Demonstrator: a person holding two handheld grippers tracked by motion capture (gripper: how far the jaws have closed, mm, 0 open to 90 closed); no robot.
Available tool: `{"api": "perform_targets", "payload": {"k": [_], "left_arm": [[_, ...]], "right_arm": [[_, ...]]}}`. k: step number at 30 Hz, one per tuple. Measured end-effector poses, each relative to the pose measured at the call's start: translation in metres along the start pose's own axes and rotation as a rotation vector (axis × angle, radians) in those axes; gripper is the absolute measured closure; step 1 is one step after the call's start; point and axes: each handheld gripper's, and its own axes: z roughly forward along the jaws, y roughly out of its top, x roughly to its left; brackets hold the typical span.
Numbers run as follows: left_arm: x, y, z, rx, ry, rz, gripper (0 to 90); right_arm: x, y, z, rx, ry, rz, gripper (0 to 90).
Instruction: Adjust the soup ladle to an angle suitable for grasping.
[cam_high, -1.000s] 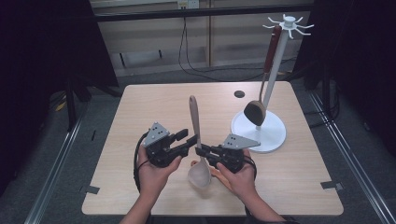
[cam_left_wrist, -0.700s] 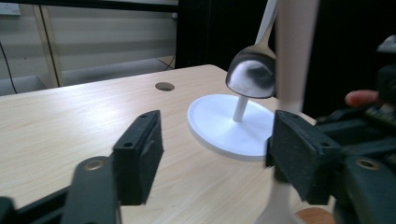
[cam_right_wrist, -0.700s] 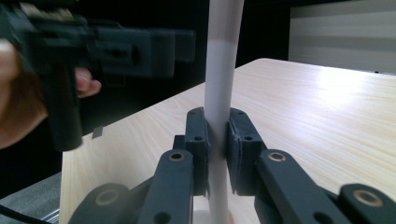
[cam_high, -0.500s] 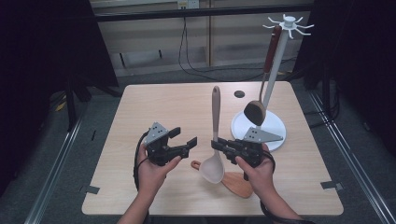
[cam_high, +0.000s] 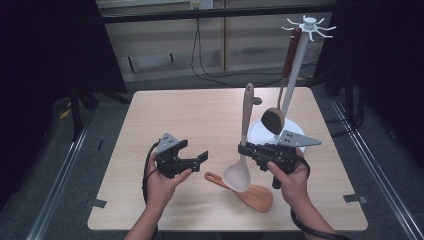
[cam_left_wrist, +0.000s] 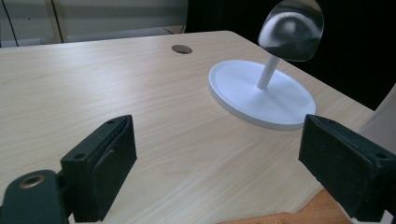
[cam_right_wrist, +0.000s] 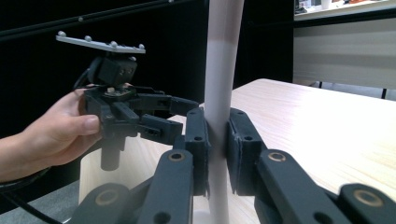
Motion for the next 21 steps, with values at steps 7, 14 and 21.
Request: {"api": "perform_targets", "payload": {"k": [7, 14, 21], "left_arm": [[0.003, -0.003, 0.001, 0.008, 0.006, 0.004, 7.4], [0.007, -0.006, 0.002, 0.019, 0.01, 0.002, 4.5], [0.01, -0.011, 0.004, 0.034, 0.009, -0.006, 3.4]], "right_arm": [[-0.005, 0.008, -0.008, 0.006, 0.012, -0.017, 80.2], [-0.01, 0.016, -0.017, 0.009, 0.029, -0.017, 80.2], [-0.017, 0.024, -0.027, -0.005, 0.021, -0.016, 80.2]]}}
